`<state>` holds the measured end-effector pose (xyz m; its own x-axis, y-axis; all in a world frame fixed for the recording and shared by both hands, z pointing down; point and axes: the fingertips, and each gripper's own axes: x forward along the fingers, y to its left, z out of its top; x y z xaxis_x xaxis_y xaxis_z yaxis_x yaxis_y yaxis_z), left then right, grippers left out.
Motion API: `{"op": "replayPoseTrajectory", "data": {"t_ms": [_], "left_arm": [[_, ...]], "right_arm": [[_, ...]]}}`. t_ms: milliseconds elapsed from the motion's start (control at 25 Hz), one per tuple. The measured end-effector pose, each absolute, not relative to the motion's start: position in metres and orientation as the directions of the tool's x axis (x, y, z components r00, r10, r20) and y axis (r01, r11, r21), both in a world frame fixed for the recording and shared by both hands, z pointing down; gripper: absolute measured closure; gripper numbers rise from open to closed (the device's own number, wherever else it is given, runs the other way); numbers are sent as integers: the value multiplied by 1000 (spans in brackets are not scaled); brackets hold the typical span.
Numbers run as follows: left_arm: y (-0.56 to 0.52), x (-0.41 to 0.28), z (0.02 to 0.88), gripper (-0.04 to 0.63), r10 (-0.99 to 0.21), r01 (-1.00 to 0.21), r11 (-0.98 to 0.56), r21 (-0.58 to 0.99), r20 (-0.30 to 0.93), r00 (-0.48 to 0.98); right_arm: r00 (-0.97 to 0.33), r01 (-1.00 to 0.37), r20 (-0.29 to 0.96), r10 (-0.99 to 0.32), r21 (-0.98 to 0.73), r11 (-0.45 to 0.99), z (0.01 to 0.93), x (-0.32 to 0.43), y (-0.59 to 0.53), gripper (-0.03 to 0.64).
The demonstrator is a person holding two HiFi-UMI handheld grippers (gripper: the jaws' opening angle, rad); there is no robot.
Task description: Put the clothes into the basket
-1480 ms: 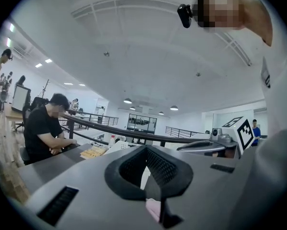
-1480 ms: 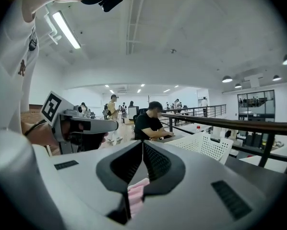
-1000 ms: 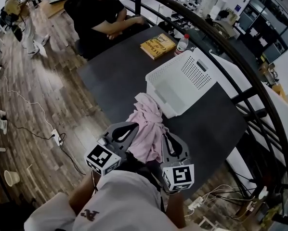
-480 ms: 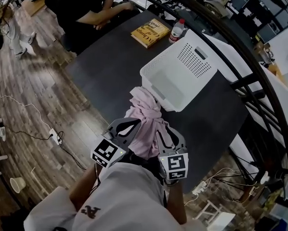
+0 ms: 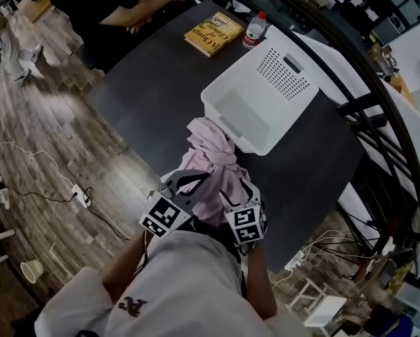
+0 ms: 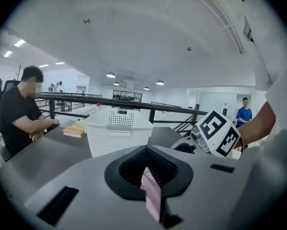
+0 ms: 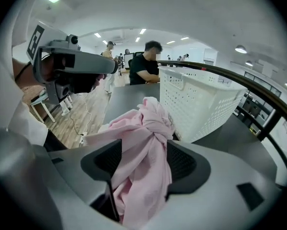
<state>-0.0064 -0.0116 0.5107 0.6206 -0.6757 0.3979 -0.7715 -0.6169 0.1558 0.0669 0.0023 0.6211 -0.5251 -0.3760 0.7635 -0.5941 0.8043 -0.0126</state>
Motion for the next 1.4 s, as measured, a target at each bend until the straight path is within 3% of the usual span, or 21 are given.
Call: {"op": "replayPoseTrajectory", "data": {"t_ms": [400, 800, 840, 960, 1040, 1400], "left_arm": [[-5, -2, 537, 601, -627, -754, -631, 183, 452, 635], [-2, -8, 540, 602, -626, -759, -623, 190, 461, 629], [-1, -8, 540, 601, -626, -760, -622, 190, 461, 628], [0, -9, 539, 602, -627, -760, -621, 191, 461, 628], [0, -9, 538, 602, -628, -760, -621, 192, 458, 629], [-2, -18, 530, 601, -641, -761, -617, 200, 433, 634]], "right_arm": [[-445, -612, 851, -279, -61, 788, 686, 67, 2, 206], [-431, -637, 863, -264, -84, 767, 719, 63, -1, 199], [-431, -634, 864, -260, -85, 768, 719, 62, -1, 217], [-427, -625, 867, -257, -78, 777, 718, 60, 2, 430], [-443, -627, 858, -260, -90, 774, 714, 57, 3, 521], [-587, -640, 752, -299, -205, 741, 668, 39, -3, 541]]}}
